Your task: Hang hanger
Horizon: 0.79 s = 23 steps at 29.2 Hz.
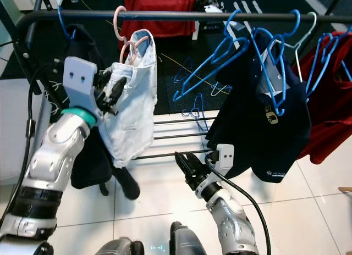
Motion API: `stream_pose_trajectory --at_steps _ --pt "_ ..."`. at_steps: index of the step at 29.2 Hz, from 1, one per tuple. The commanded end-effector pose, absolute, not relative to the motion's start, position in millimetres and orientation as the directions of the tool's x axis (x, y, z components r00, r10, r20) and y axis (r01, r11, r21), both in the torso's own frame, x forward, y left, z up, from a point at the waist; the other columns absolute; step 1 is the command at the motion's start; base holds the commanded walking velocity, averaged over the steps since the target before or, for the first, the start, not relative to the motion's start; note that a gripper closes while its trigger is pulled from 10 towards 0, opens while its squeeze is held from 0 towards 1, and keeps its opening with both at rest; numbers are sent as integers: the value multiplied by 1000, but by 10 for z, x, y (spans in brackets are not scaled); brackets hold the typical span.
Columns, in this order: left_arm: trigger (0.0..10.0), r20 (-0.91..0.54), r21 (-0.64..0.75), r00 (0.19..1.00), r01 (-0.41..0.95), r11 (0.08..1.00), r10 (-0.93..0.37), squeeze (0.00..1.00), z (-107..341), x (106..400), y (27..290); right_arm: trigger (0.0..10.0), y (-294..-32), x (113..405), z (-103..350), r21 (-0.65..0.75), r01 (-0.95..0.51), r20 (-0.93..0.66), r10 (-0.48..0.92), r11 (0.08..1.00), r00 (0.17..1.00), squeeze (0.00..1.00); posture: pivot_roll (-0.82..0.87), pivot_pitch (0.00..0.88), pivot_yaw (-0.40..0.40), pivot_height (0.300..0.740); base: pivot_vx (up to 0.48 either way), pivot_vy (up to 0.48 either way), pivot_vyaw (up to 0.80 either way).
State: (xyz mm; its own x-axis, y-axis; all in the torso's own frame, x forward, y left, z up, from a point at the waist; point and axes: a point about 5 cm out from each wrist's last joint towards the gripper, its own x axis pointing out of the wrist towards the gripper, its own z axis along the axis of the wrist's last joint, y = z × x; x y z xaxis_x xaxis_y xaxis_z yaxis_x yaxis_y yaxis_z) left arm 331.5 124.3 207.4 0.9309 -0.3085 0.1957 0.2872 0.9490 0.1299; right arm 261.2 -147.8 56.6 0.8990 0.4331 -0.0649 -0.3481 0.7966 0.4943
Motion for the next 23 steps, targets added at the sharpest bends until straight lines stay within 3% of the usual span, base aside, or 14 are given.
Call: stream_pose_trajectory --at_steps 1,4,5,8,10,13,14,17,18,23 --pt "10000 209 123 918 317 940 -337 0 2050 3240 1240 10000 -1516 2568 481 491 -310 -100 406 814 908 0 -80 117 64 740 0 0 0" --pt "10000 219 8 878 435 901 -426 0 2026 3075 1262 10000 -1528 2553 409 480 -264 -135 368 837 920 0 -77 123 48 740 0 0 0" --pt "10000 233 -29 819 545 838 -524 0 2036 2954 1232 10000 -1536 2554 385 471 -248 -147 352 847 924 0 -73 124 39 740 0 0 0" --pt "10000 236 -29 749 642 766 -619 0 2032 2830 1192 10000 -1543 2561 365 451 -232 -159 334 861 929 0 -72 123 38 740 0 0 0" --pt "10000 169 29 610 782 622 -774 0 1914 2598 1118 10000 -1533 2574 340 399 -223 -170 310 890 935 0 -75 123 41 740 0 0 0" --pt "10000 111 48 564 819 572 -818 0 1800 2513 1101 10000 -1534 2578 327 380 -210 -176 293 901 940 0 -77 122 43 740 0 0 0" --pt "10000 16 76 543 836 543 -839 0 1591 2451 1101 10000 -1542 2566 285 329 -193 -197 267 924 943 0 -77 122 43 740 0 0 0" --pt "10000 -86 108 569 822 560 -818 0 1336 2446 1125 10000 -1575 2546 224 295 -153 -224 224 943 949 0 -81 121 48 740 0 0 0" --pt "10000 -182 150 623 782 605 -761 0 1057 2476 1172 10000 -1613 2514 152 232 -123 -256 182 965 949 0 -84 118 49 740 0 0 0" --pt "10000 -316 221 731 676 703 -605 0 584 2535 1304 10000 -1690 2436 -10 126 -73 -327 111 989 938 0 -87 116 49 740 0 0 0"
